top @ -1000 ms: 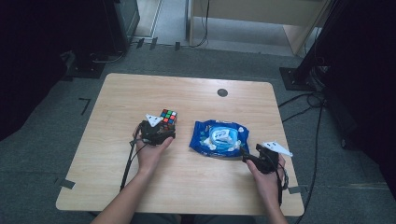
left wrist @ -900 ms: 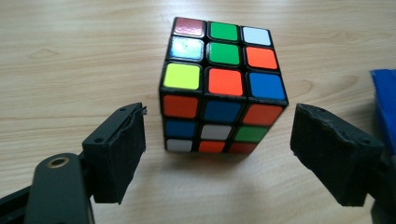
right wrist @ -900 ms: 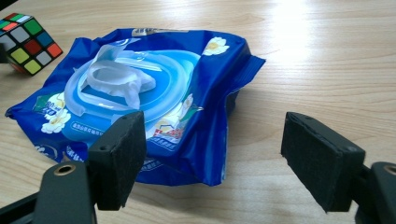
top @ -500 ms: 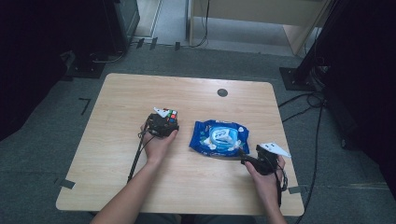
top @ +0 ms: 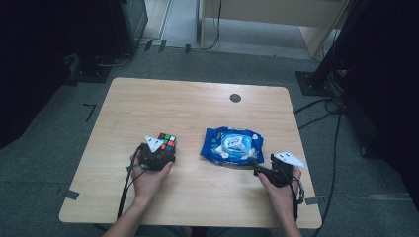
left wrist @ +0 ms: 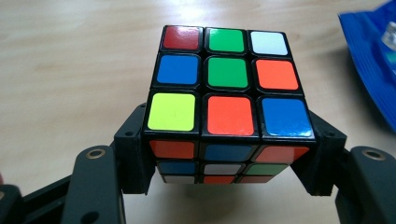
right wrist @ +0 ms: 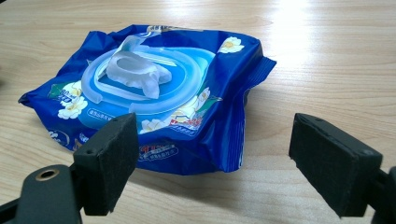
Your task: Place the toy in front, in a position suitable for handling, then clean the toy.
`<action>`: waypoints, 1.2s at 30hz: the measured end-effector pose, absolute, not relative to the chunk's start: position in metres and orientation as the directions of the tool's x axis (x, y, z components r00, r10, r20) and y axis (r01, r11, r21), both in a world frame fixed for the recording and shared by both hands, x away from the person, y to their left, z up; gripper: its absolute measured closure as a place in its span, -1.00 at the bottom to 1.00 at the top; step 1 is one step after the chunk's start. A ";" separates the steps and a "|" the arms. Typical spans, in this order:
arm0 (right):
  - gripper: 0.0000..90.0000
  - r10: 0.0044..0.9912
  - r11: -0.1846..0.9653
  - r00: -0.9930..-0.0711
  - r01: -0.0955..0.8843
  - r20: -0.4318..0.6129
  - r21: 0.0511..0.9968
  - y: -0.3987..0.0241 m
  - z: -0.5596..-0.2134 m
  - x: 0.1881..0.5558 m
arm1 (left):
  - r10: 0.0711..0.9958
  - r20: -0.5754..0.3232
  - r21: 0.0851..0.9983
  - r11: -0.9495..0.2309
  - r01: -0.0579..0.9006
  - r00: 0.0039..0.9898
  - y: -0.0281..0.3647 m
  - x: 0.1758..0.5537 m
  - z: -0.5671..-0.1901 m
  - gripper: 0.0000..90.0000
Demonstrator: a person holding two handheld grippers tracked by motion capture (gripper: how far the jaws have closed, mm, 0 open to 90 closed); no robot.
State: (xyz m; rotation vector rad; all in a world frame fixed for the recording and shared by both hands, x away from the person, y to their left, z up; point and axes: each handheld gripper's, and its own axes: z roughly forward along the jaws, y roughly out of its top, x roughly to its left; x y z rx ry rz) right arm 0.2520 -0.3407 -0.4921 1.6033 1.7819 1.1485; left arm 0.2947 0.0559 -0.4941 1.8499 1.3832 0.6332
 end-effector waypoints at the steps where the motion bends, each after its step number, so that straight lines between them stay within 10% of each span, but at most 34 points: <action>1: -0.64 0.964 -0.037 -0.199 0.562 0.179 0.827 -0.341 -0.492 0.252 | 0.953 -0.028 0.785 -0.167 0.597 0.303 0.059 0.287 -0.496 -0.25; 12: -0.65 0.967 -0.037 -0.188 0.566 0.173 0.824 -0.339 -0.494 0.250 | 0.958 -0.012 0.787 -0.168 0.593 0.287 0.067 0.281 -0.510 -0.25; 15: -0.65 0.968 -0.040 -0.183 0.564 0.172 0.825 -0.341 -0.493 0.249 | 0.958 -0.015 0.803 -0.159 0.574 0.287 0.069 0.277 -0.505 -0.70; 36: -0.29 0.933 0.134 -0.355 0.486 0.055 0.864 -0.301 -0.476 0.265 | 0.961 -0.073 0.706 -0.140 0.694 0.268 0.069 0.301 -0.513 -0.51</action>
